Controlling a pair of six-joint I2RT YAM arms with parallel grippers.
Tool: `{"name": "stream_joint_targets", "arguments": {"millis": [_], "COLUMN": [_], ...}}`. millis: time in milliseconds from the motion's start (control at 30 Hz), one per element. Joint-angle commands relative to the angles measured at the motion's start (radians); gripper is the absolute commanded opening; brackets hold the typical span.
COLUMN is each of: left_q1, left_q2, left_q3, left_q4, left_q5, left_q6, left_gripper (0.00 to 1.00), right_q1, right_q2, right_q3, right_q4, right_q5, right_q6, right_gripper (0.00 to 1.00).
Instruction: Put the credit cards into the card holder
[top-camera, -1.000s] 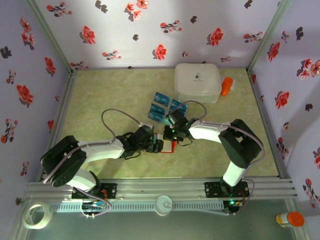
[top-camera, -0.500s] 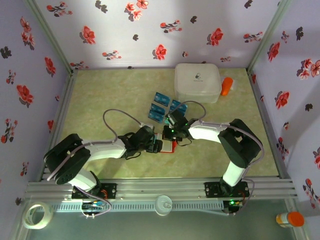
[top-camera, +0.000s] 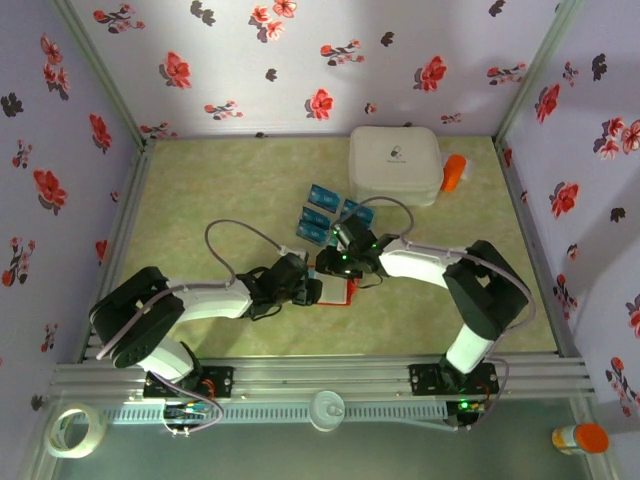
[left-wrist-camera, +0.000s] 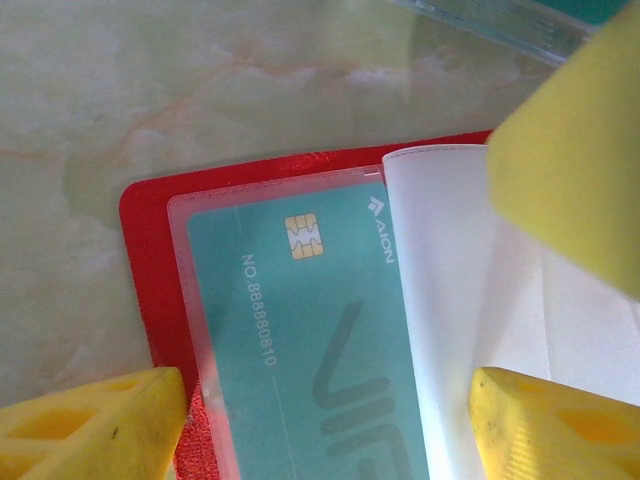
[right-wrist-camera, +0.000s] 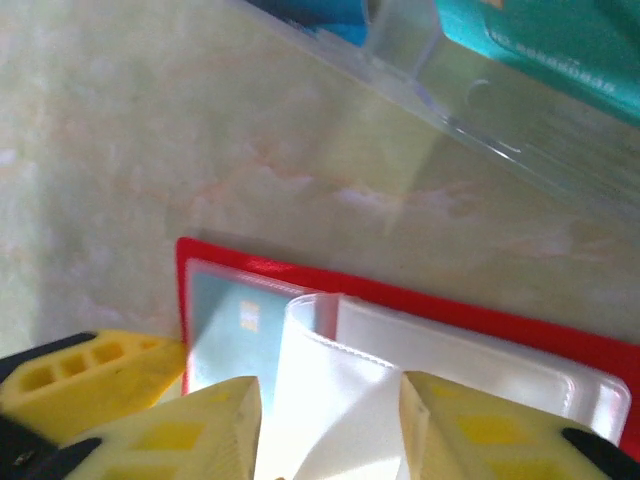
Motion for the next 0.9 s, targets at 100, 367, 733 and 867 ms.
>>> {"name": "stream_joint_targets", "arguments": {"millis": [100,367,733,867], "left_q1": [-0.01,-0.009,-0.01,-0.009], "left_q2": [0.045,0.038,0.01,-0.073], "left_q3": [-0.037,-0.042,-0.048,-0.047], "left_q4": [-0.011,-0.009,-0.01,-0.043], "left_q5": [0.046,0.045,0.042,0.018], "left_q6": [-0.016,-0.015,-0.019,-0.023], "left_gripper": [0.75,0.75,0.78,0.88], "right_q1": [-0.007,-0.008,-0.006,0.012], "right_q2": [-0.08,-0.011,0.038,0.0], "right_q3": [-0.026,-0.034,-0.021,-0.021], "right_q4": [-0.017,0.05,0.119,0.128], "right_q5": [0.048,0.012,-0.073,-0.088], "right_q6": [0.018,0.055,0.091,0.112], "right_gripper": [0.5,0.54,0.55,0.55]}}
